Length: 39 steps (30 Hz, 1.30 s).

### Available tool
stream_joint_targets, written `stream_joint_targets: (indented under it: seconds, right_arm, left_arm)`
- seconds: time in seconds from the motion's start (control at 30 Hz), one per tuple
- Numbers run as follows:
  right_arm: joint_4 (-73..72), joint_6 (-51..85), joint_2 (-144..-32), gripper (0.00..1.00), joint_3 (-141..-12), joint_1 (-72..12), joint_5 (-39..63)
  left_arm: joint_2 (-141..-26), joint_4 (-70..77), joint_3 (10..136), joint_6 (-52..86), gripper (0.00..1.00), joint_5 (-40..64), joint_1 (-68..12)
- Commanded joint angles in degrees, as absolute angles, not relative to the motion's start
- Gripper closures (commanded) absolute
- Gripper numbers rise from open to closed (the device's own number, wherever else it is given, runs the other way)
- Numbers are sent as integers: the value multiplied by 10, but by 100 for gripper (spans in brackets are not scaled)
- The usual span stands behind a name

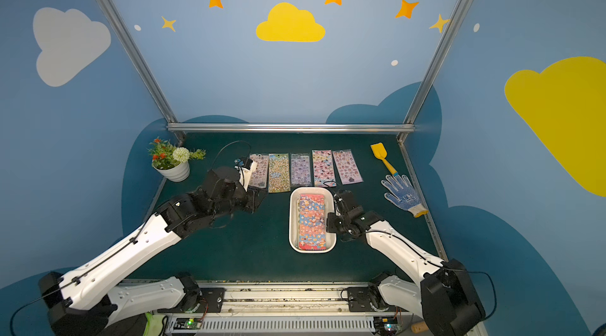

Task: Take the stickers out of the storage box
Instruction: Pick up the sticker from the storage box.

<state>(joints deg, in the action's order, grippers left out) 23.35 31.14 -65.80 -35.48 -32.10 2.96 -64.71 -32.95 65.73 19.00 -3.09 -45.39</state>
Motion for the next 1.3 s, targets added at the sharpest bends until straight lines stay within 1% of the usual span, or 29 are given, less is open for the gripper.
stream_joint_targets:
  seconds: [0.0, 0.03, 0.17, 0.33, 0.53, 0.83, 1.03, 1.27]
  right_arm:
    - [224, 319, -664, 100, -376, -321, 22]
    - [222, 321, -668, 100, -377, -320, 22]
    - [220, 328, -692, 100, -379, -313, 21]
    - [209, 330, -702, 100, -375, -304, 28]
    - [190, 336, -704, 100, -364, -298, 36]
    - [162, 339, -710, 100, -347, -294, 38]
    - [146, 339, -713, 100, -338, -291, 43]
    - [131, 338, -711, 100, -326, -288, 46]
  left_arm:
    - [-671, -318, 655, 205, 73, -63, -485]
    - [-682, -315, 658, 208, 75, -65, -495]
    - [-732, -304, 673, 215, 77, -74, -525]
    - [-805, -291, 699, 224, 80, -59, -537]
    - [-879, -249, 724, 233, 78, -28, -541]
    - [-1014, -268, 805, 235, 77, -22, -546]
    - [-1079, -281, 832, 244, 77, -33, -548]
    - [-1138, -284, 854, 260, 76, -22, -548]
